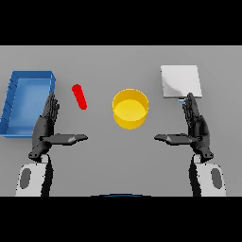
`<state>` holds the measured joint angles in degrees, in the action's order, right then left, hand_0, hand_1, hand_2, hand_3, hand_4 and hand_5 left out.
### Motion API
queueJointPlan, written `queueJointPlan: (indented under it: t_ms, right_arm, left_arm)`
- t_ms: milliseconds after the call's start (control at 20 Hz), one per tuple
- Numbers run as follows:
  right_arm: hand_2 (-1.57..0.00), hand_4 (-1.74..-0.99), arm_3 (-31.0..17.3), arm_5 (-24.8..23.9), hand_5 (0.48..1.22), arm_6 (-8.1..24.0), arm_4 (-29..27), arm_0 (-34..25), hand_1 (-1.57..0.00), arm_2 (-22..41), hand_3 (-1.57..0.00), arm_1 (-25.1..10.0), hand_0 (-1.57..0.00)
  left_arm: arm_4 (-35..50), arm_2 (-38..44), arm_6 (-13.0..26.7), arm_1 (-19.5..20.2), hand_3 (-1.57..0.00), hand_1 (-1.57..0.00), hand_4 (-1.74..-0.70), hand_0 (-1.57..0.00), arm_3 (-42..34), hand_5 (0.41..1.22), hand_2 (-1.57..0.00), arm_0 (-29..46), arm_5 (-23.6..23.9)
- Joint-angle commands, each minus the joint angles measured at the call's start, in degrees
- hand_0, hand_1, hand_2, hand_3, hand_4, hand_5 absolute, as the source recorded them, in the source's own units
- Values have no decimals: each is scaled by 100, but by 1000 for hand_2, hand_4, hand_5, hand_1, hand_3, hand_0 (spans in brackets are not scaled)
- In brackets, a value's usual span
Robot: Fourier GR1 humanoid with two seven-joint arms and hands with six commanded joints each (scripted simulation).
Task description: Pick up the red beaker and tilt it to pour out 1 green nut into yellow bowl. Pick up the yellow bowl and place it on the metallic measuring scale.
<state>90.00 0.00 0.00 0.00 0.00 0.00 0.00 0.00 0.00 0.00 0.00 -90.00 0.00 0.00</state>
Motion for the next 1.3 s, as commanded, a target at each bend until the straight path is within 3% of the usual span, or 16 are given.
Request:
queueJointPlan:
  t_ms: [0,250,350,450,600,700,900,1250]
  right_arm:
    - [1,-1071,-10,-7,578,9,-4,-15,1,-6,1,-2,1]
    - [1,-1071,-103,-13,578,43,-25,-115,1,-62,1,-32,1]
    - [1,-1072,243,-276,577,-670,1024,188,1,403,1,-341,1]
    - [1,-1064,436,-433,577,-595,1509,269,1,604,1,-427,1]
    - [1,-1103,592,-327,592,-526,1463,302,1,654,1,-442,1]
    - [1,-1131,644,-267,607,-477,1390,305,1,633,1,-467,1]
    - [1,-1189,582,-131,626,-447,1208,275,1,642,1,-391,1]
    - [1,-1229,580,49,626,-567,973,304,1,541,1,-475,1]
  left_arm:
    - [1,0,4,-2,1,1,-1141,1,2,660,1,-5,6]
    - [5,4,47,8,1,1,-1141,1,41,660,1,-70,-6]
    - [-530,-463,-234,238,1,1,-1143,1,-644,660,1,438,-80]
    - [-753,-639,-1,318,1,1,-1142,1,-974,662,1,587,-62]
    - [-819,-698,418,390,1,1,-1138,1,-1004,655,1,526,-123]
    - [-796,-694,491,444,1,1,-1137,1,-935,650,1,514,-203]
    - [-769,-533,552,390,1,1,-1145,1,-237,643,1,-10,-169]
    - [-797,-180,105,434,1,1,-1178,1,1367,637,1,-1204,-164]
